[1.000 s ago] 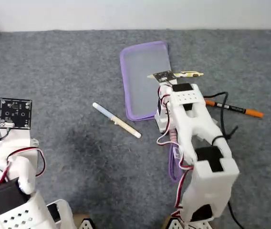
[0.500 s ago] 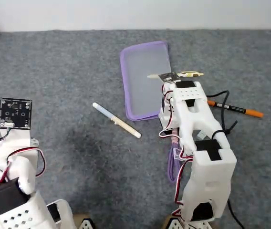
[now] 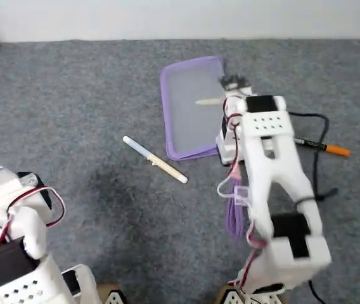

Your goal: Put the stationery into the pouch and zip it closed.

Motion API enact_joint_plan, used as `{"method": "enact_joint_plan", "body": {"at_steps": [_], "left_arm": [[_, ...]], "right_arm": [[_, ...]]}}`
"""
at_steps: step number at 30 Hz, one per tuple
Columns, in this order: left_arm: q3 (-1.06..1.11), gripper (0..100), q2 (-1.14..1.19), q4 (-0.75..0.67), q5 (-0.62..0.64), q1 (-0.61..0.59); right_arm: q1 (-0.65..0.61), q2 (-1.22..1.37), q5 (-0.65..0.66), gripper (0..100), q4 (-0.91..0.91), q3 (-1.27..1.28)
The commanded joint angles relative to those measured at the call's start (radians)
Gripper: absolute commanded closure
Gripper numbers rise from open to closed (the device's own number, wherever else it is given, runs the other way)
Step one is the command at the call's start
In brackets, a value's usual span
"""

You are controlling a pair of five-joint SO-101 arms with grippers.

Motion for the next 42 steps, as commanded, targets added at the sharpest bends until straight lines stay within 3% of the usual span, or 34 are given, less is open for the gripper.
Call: {"method": "enact_joint_plan", "body": {"at_steps": [1, 5, 10, 18, 27, 36, 42], "left_arm": [[-0.094, 98, 0.000, -0.017, 0.020, -0.005], [-0.182, 98, 0.000, -0.017, 0.020, -0.003], [-0.275, 98, 0.000, -0.017, 0.020, 0.006], [-0.387, 98, 0.000, 0.066, 0.015, 0.238], [-0.426, 98, -0.002, 0.198, 0.017, 0.503], [-0.423, 98, -0.002, 0.212, 0.018, 0.608], [-0.420, 98, 0.000, 0.212, 0.018, 0.632]], "right_arm": [[0.004, -0.232, 0.032, 99.0, 0.012, -0.029], [-0.044, -0.378, 0.153, 99.0, 0.004, -0.029], [-0.061, -0.460, 0.207, 99.1, -0.087, -0.029], [-0.163, -0.495, 0.350, 99.1, -0.231, -0.127], [-0.251, -0.495, 0.463, 99.1, -0.524, -0.147], [-0.298, -0.495, 0.571, 99.1, -0.680, -0.147], [-0.248, -0.484, 0.594, 99.1, -0.631, -0.101]]}}
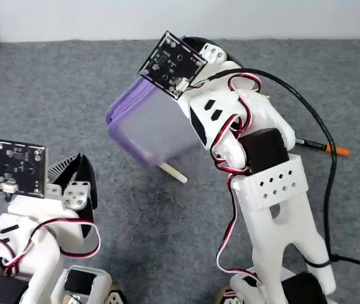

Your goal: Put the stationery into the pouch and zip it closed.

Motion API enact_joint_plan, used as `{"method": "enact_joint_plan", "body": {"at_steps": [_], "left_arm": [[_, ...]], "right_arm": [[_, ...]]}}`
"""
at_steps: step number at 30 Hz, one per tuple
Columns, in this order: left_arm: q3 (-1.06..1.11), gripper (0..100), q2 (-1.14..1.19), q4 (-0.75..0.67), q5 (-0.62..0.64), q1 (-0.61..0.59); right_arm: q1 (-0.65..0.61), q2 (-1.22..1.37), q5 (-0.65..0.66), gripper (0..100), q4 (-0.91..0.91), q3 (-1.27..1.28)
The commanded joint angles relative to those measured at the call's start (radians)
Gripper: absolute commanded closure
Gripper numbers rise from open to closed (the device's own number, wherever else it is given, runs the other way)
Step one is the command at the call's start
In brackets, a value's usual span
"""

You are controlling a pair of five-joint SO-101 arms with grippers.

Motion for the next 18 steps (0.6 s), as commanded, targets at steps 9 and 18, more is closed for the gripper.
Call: {"method": "enact_joint_plan", "body": {"at_steps": [9, 18], "left_arm": [[-0.039, 98, 0.011, -0.003, 0.011, 0.009], [-0.039, 98, 0.018, -0.003, 0.009, 0.009]], "right_arm": [[0.142, -0.021, 0.011, 99.1, 0.278, 0.041], [0.180, -0.016, 0.011, 99.1, 0.371, 0.041]]}}
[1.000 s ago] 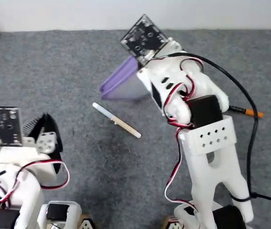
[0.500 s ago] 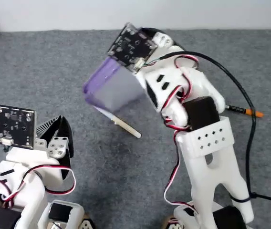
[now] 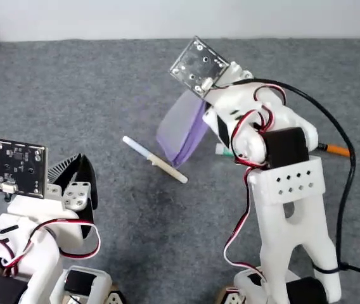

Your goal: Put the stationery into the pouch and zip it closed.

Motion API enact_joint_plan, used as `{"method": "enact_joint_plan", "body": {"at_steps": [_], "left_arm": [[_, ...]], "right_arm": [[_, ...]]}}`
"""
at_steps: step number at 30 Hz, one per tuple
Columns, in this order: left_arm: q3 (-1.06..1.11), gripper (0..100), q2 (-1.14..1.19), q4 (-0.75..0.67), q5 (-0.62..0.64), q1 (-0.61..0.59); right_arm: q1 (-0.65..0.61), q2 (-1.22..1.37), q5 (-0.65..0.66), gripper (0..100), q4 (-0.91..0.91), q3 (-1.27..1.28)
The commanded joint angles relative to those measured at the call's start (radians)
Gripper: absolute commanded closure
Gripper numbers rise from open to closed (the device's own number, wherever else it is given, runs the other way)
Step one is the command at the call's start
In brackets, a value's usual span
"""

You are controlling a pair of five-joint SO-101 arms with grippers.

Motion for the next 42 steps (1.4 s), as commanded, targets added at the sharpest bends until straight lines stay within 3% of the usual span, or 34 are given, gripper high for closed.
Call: {"method": "enact_joint_plan", "body": {"at_steps": [1, 10, 16, 21, 28, 36, 42], "left_arm": [[-0.039, 98, 0.018, -0.003, 0.009, 0.006], [-0.039, 98, 0.012, 0.005, 0.009, 0.006], [-0.045, 98, 0.011, 0.005, 0.009, -0.003], [-0.047, 98, 0.009, 0.031, 0.011, -0.028], [-0.048, 98, 0.009, 0.031, 0.009, -0.147], [-0.073, 98, 0.011, 0.029, 0.011, -0.160], [-0.058, 81, 0.020, 0.026, 0.009, -0.147]], "right_arm": [[0.042, -0.004, 0.008, 99.1, -0.015, -0.002], [0.136, 0.028, 0.041, 99.1, -0.455, 0.018], [0.035, 0.067, 0.281, 99.1, -0.596, 0.023], [-0.070, 0.102, 0.318, 99.1, -0.627, 0.023], [-0.199, 0.048, 0.310, 99.1, -0.315, 0.023], [-0.231, -0.053, 0.071, 99.1, 0.093, 0.023], [-0.232, -0.085, -0.031, 99.1, 0.223, 0.023]]}}
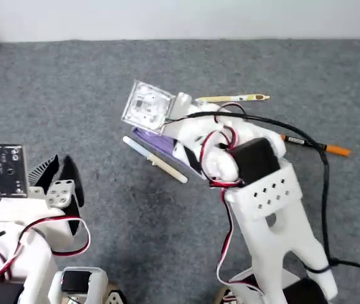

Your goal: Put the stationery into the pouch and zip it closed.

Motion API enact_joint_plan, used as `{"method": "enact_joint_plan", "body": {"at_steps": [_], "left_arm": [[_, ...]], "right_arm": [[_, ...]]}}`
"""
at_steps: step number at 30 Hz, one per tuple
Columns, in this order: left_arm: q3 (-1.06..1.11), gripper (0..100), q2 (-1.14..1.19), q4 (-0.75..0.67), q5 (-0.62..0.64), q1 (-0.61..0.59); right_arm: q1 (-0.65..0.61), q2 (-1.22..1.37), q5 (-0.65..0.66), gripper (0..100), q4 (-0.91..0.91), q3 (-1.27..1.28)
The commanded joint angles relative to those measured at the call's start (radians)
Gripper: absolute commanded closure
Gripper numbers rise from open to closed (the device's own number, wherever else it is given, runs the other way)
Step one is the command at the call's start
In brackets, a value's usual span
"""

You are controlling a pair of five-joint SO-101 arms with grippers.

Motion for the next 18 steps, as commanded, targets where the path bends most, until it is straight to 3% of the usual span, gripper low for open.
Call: {"method": "enact_joint_plan", "body": {"at_steps": [1, 7, 11, 18], "left_arm": [[-0.013, 79, 0.021, -0.003, 0.006, 0.035], [0.094, 79, 0.021, -0.060, 0.006, 0.181], [0.157, 79, 0.021, -0.147, -0.006, 0.195], [0.197, 79, 0.021, -0.175, -0.068, 0.195]], "right_arm": [[-0.007, -0.045, -0.058, 99.1, 0.062, -0.006], [-0.024, -0.048, -0.110, 99.1, 0.127, -0.006], [-0.085, -0.054, -0.133, 99.1, 0.137, -0.006], [-0.137, -0.044, -0.140, 99.1, 0.136, -0.005]]}}
